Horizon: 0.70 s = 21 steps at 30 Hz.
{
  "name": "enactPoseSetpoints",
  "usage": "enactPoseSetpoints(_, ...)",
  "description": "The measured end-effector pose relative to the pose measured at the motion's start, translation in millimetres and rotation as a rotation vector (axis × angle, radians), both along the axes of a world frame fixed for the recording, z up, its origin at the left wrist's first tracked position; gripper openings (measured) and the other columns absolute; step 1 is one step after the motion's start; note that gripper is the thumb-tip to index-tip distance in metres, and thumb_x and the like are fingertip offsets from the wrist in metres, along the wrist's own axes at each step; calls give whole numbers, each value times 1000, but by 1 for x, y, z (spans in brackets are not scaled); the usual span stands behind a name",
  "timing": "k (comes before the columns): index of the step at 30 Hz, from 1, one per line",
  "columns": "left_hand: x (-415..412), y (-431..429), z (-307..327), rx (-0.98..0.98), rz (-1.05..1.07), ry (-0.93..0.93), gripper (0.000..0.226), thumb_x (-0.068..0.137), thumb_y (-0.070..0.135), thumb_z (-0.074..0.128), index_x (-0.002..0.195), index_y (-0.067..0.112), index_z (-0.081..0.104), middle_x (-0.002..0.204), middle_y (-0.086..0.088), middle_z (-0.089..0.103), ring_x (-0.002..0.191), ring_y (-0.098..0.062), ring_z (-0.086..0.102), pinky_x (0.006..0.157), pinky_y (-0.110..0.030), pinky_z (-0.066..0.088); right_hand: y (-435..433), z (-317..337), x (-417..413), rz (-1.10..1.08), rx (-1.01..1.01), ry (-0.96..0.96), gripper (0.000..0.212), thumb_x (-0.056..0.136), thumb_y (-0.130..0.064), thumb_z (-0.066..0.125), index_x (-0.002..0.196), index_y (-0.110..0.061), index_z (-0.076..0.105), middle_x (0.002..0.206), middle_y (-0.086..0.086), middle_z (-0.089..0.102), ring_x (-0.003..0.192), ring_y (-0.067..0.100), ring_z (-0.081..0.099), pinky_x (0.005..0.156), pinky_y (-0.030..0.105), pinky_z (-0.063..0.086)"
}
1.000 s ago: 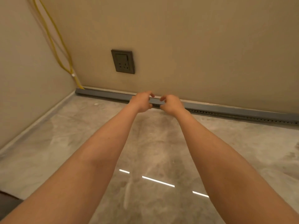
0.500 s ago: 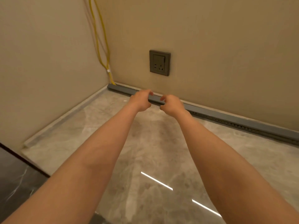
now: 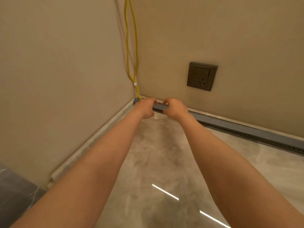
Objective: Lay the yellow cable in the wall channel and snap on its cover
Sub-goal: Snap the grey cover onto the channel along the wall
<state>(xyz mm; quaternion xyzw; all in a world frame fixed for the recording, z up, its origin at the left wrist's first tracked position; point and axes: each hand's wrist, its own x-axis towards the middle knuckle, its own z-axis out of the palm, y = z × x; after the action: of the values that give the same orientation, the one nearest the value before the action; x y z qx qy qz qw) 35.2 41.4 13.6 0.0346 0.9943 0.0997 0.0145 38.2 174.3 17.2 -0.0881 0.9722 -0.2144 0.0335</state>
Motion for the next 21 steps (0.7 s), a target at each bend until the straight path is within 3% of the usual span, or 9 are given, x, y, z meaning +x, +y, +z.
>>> enactPoseSetpoints(9,-40,-54,-5,35,16,7,48,85,2,53,132,12,49,136,-16,51,126,-32,49,103,-38,44,-57,-1,-36,-8,34,2,43,87,-14,55,129,-18,53,135,11,53,125,30,51,98,39,44)
enactPoseSetpoints(15,-62,-74,-7,105,57,-25,53,89,0,49,139,3,34,137,-23,45,128,-38,46,103,-40,40,-83,-15,-57,-16,88,-5,40,87,-17,55,127,-17,53,132,13,54,123,32,50,99,40,42)
enactPoseSetpoints(21,-75,-90,-28,27,63,19,47,88,-3,50,134,1,39,134,-22,50,125,-37,48,102,-39,41,-90,-47,-67,-22,197,-5,56,88,-12,52,141,-13,34,139,16,40,131,36,36,108,49,31)
